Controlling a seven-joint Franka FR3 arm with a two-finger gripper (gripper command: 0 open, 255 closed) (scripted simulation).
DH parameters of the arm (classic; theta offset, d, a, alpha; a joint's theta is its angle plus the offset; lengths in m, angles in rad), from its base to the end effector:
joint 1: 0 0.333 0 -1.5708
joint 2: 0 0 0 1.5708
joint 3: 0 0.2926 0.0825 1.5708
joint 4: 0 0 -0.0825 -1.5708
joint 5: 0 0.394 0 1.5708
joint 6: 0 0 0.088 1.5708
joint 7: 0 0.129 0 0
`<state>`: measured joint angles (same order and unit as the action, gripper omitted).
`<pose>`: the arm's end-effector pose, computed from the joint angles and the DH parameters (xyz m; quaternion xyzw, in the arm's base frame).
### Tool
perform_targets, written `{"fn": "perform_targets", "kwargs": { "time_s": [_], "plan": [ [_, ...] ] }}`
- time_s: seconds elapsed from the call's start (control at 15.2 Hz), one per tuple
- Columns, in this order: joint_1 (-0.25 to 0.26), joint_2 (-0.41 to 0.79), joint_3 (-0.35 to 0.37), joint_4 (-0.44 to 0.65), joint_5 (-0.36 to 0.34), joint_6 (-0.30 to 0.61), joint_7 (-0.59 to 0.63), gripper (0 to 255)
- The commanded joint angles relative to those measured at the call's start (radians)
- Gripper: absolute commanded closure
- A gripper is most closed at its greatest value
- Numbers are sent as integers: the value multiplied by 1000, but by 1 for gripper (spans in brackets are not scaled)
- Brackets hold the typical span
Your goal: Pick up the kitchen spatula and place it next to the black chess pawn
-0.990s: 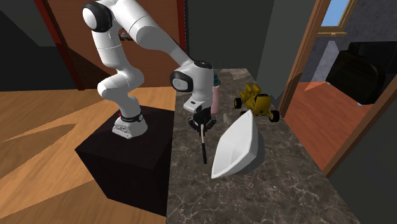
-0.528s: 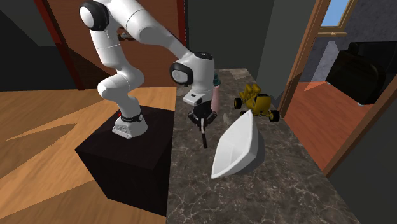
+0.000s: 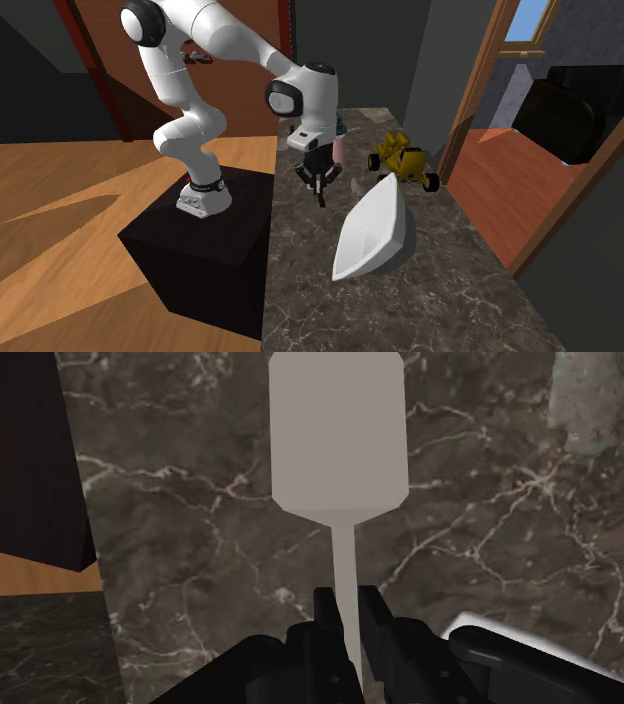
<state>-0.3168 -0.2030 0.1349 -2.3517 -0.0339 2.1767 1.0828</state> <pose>0.4800 -0.0908 0.3628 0.8111 -0.5841 0.0237 0.0192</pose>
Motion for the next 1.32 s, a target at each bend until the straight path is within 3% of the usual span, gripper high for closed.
{"fn": "perform_targets", "kwargs": {
  "time_s": [0.0,0.33,1.25],
  "plan": [
    [-1,-12,-3,17,2,-30,-6,255],
    [0,-36,-4,59,6,-95,-11,255],
    [164,-231,207,-95,125,-137,284,255]
  ]
}}
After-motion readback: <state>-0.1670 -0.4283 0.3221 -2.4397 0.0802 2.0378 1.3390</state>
